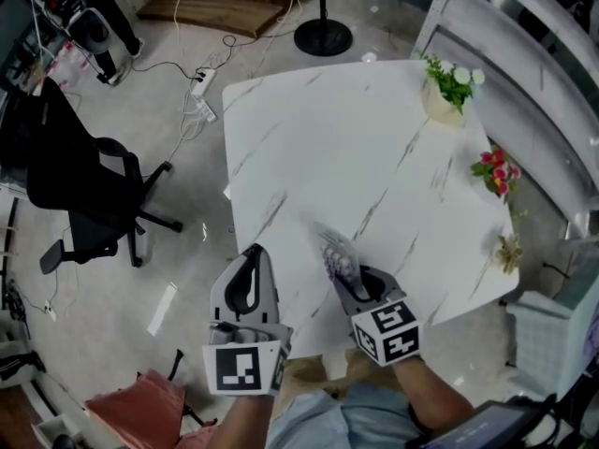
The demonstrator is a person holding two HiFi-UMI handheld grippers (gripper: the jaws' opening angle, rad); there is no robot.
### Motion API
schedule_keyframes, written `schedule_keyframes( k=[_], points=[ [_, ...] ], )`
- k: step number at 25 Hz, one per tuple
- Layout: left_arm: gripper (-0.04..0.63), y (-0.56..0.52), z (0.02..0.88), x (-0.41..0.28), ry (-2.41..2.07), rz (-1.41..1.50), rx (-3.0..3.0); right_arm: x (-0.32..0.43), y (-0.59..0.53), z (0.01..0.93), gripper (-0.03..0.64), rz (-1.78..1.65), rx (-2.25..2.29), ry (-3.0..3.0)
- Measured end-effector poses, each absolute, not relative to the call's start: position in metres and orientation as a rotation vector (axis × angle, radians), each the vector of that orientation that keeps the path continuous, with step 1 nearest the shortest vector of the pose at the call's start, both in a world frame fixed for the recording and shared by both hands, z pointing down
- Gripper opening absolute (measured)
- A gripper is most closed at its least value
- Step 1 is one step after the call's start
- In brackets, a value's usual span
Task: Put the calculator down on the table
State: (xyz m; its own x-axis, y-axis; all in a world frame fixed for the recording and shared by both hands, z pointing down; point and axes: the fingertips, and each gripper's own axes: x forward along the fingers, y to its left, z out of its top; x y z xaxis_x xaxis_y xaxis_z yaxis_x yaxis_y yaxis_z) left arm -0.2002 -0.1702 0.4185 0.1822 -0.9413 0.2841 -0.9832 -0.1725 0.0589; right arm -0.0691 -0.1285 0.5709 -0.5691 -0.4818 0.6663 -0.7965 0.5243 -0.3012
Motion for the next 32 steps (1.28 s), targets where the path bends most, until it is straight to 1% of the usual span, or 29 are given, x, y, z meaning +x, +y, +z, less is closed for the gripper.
schedule_keyframes(
  k=[9,21,32],
  points=[
    [0.006,-0.178,0.425,-0.198,-1.823,0.25,2.234,-0.065,-0.139,0.576,0.147,0.95,1.051,-2.228],
    [0.006,-0.19,0.415,-0.204,-1.85,0.228,2.226,-0.061,-0.147,0.585,0.147,1.266,1.06,-2.164],
    [0.006,-0.195,0.413,-0.206,-1.835,0.239,2.226,-0.054,-0.153,0.591,0.155,1.462,1.075,-2.103]
  ],
)
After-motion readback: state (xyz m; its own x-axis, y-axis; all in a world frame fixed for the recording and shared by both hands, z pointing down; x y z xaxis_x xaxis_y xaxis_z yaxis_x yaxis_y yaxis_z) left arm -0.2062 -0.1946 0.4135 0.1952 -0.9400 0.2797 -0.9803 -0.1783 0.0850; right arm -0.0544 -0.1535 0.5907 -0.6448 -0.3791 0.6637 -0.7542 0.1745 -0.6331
